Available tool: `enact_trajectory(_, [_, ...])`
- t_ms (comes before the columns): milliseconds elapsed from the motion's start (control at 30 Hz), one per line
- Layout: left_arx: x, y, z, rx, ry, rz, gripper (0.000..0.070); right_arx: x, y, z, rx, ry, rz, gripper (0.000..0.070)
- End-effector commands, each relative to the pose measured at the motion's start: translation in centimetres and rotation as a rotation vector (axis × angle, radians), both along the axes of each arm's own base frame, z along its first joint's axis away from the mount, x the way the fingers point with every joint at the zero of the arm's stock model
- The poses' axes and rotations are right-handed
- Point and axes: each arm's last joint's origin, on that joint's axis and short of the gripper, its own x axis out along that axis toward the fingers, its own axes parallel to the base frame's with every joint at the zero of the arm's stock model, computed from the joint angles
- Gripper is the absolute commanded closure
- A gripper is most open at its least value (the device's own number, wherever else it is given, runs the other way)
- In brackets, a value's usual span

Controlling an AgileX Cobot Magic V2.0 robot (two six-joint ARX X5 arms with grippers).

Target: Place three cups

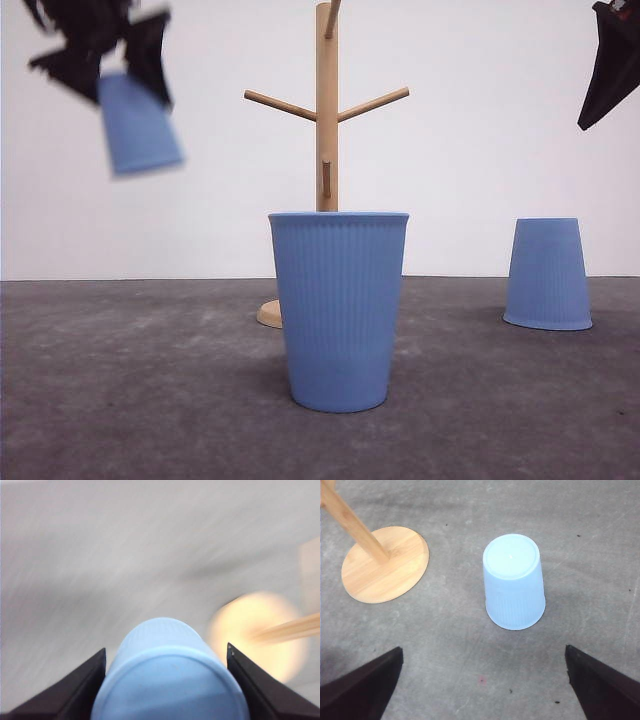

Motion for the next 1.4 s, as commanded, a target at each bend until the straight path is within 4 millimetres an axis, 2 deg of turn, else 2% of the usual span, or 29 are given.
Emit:
enact_trajectory(0, [-0.7,0.0,3.2,-0.076,-0.092,-0.050,0.0524,0.2,0.0,0.5,-0.001,-0.023,0.005,0.0040])
enact_trajectory(133, [-1.7,-0.1,6.3,-0.196,-0.170,-0.136,0.0524,0.2,0.0,0.5,-0.001,-0.023,0.005,0.0040])
enact_trajectory(300, [-1.8,-0.5,6.6,-0.261,-0.167,-0.206,0.0522,0.2,0.0,0.5,-0.001,-0.023,0.005,0.0039])
enact_trajectory(500, [-0.2,-1.8,4.8,-0.267,-0.117,-0.231,0.0521,0.2,0.0,0.5,0.000,-0.022,0.005,0.0039])
enact_trajectory(900, [4.1,-5.1,-0.9,-0.327,0.022,-0.335,0.0521,0.2,0.0,0.5,-0.001,-0.021,0.005,0.0039])
enact_trajectory(1167, [5.3,-6.0,-3.2,-0.355,0.082,-0.367,0.0514,0.2,0.0,0.5,-0.001,-0.019,0.005,0.0039])
enact_trajectory(1267, [5.3,-6.0,-3.2,-0.356,0.081,-0.369,0.0463,0.2,0.0,0.5,-0.001,-0.019,0.005,0.0039])
enact_trajectory(1367, [5.3,-6.0,-3.2,-0.357,0.086,-0.369,0.0316,0.2,0.0,0.5,-0.001,-0.019,0.005,0.0039])
